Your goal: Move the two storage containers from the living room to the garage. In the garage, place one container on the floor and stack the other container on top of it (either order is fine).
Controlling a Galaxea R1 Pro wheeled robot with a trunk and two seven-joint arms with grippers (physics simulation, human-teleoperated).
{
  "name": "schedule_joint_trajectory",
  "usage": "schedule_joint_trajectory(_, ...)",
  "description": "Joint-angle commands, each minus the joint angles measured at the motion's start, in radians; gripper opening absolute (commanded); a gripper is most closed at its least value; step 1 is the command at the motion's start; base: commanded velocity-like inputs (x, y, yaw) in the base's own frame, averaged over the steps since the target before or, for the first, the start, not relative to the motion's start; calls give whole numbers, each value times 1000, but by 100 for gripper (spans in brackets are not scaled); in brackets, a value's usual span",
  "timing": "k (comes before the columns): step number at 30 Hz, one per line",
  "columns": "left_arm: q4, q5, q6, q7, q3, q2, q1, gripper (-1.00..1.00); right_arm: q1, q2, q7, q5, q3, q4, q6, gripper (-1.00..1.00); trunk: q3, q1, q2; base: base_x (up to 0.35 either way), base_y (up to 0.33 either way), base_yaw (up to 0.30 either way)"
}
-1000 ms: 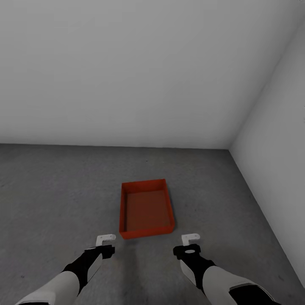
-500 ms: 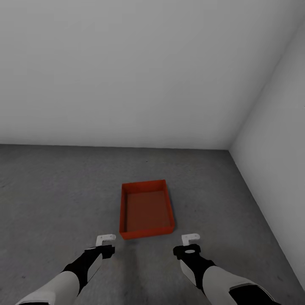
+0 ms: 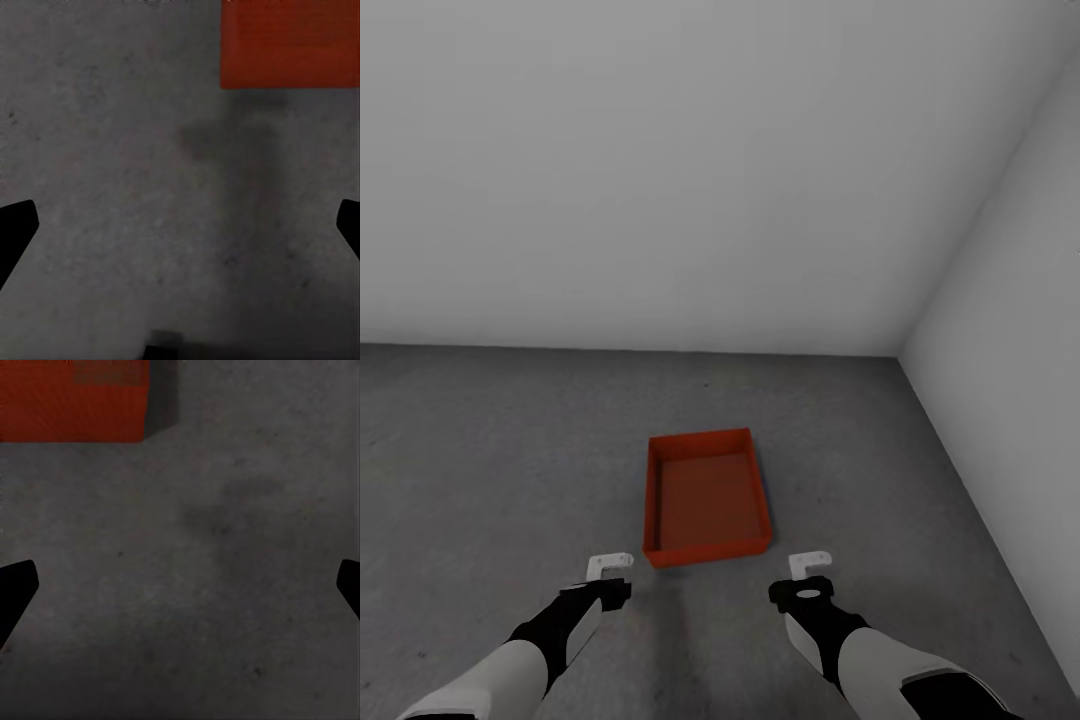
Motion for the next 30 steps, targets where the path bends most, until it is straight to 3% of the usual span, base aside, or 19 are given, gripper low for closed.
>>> schedule_joint_trajectory(1,-2,8,5,4,1,0,0,100,0,0,-5,3,6,0,4,100,3,-4,7,0,0,0)
schedule_joint_trajectory(23,4,11,4,1,2,3,0,100,2,0,-5,2,7,18,2,100,72,-88,161,0,0,0)
schedule_joint_trajectory(30,89,23,6,2,4,9,0,100,0,0,-2,7,9,26,5,100,93,-115,210,0,0,0)
